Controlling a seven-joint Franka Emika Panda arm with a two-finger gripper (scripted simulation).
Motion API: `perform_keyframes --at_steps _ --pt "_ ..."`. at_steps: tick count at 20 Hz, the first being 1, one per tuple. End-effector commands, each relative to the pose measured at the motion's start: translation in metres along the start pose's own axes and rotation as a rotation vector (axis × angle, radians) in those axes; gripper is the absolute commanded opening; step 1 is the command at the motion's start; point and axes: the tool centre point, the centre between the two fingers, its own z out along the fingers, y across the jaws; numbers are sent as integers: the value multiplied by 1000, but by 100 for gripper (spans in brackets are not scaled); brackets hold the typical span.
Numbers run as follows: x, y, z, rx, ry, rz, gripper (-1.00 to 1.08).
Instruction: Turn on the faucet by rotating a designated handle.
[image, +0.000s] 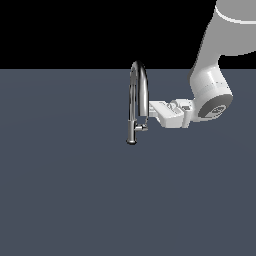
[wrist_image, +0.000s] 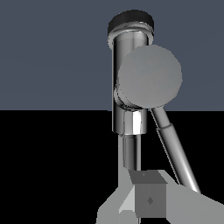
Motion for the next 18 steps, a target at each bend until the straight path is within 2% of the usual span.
perform_keyframes --at_steps 1,14,15,16,18 --pt "3 5 -1 1 0 2 -100" --pt "22 47 -6 5 2 3 -100" --pt "22 47 -6 5 2 3 -100" --pt "9 36 1 -6 1 -22 -100" --pt "23 42 -1 -4 1 -16 -100"
